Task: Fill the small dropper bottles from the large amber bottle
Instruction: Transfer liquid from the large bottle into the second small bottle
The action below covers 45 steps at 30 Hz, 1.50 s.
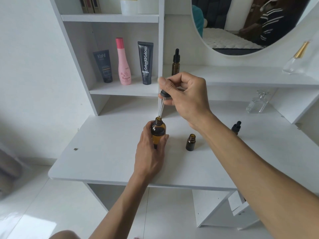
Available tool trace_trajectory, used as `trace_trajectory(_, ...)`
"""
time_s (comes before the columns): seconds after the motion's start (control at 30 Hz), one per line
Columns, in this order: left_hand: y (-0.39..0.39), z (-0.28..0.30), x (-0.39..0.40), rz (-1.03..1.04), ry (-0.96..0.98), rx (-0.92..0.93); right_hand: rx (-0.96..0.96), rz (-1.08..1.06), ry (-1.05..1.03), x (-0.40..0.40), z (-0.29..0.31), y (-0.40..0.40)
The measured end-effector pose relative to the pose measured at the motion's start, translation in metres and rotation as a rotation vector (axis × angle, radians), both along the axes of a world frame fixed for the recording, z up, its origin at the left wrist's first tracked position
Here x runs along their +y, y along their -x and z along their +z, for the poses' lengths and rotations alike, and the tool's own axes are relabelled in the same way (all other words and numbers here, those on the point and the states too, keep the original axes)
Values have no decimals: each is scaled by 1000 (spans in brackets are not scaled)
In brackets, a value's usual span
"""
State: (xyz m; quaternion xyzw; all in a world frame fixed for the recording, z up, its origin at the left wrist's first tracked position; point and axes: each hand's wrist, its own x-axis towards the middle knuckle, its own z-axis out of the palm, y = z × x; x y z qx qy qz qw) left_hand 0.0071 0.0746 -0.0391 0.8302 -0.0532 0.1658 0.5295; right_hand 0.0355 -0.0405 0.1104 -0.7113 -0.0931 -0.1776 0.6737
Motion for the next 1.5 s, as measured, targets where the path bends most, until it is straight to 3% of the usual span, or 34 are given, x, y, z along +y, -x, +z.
trace_trajectory(0.43, 0, 0, 0, 3, -7, 5, -28, -76, -97, -23, 14, 7)
trace_trajectory(0.8, 1, 2, 0, 9, -23, 2, 29, -162, -131, -63, -11, 20)
trace_trajectory(1.5, 3, 4, -1, 24, -17, 4, 82, -239, -60, -86, -32, 24)
